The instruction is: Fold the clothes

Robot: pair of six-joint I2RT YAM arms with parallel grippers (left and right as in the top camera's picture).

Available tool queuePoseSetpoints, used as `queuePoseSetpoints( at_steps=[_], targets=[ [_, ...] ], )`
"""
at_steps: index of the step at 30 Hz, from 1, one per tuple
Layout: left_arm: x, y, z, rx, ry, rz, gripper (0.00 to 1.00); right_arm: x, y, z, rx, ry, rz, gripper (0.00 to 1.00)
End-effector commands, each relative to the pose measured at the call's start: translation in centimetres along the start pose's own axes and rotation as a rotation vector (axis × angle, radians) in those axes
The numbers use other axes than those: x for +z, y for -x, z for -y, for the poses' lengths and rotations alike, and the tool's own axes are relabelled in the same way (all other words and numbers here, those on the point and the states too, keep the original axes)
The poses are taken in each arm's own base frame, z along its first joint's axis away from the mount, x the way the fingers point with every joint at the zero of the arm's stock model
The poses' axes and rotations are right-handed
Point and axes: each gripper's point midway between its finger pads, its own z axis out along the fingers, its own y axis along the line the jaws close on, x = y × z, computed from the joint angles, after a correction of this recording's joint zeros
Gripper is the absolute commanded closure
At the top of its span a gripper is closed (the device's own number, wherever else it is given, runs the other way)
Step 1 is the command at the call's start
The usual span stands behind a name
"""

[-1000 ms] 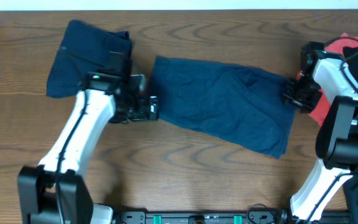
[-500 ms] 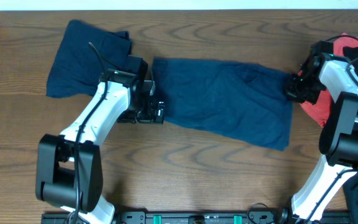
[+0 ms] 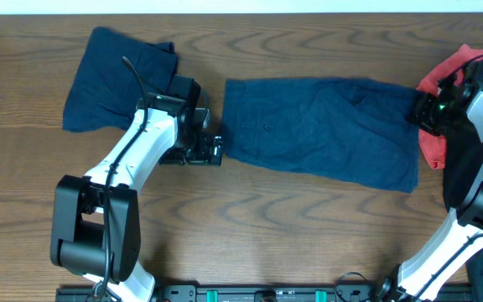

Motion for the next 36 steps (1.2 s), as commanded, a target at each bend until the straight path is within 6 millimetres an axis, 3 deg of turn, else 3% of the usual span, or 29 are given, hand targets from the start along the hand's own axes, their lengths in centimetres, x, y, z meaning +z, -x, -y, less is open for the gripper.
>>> queuePoseSetpoints(
  at_steps=[1,5,8,12,19,21,24,27,32,36],
  targets=[
    [-0.2,1.6,1.6,0.020,-0.083,0.046,0.02,-1.0,-0.3,-1.4,-0.025,0.076,-0.011,0.66],
    [-0.3,2.8,2.7,0.038,-0.136,0.096,0.02,-1.7,-0.7,-1.5,-0.019,0.071,-0.021,0.59],
    [-0.5,2.8,3.6,0.042,-0.187,0.093,0.02,-3.6,-0.6,-1.6,-0.004,0.064,0.003,0.59],
    [-0.9,2.4,6.2,0.063,-0.320,0.076,0.02,-6.5,-0.5,-0.4,0.085,-0.023,0.043,0.59],
    [1.0,1.4,9.2,0.176,-0.312,0.087,0.02,-7.7,-5.1,1.7,0.196,-0.154,-0.111,0.65],
    [1.7,1.1,8.8,0.196,-0.235,0.092,0.02,-7.9,-6.5,1.9,0.223,-0.175,-0.166,0.70],
    [2.4,1.2,7.4,0.213,-0.104,0.109,0.02,-7.8,-8.7,1.8,0.232,-0.190,-0.248,0.73],
    [2.6,1.6,7.2,0.221,-0.077,0.129,0.02,-7.2,-11.1,1.8,0.236,-0.206,-0.328,0.69],
    [2.6,2.1,7.4,0.225,-0.082,0.151,0.02,-5.9,-14.5,5.4,0.262,-0.381,-0.382,0.63],
    [2.7,2.0,7.3,0.225,-0.082,0.150,0.02,-3.8,-15.9,5.1,0.276,-0.308,-0.393,0.67]
  ],
)
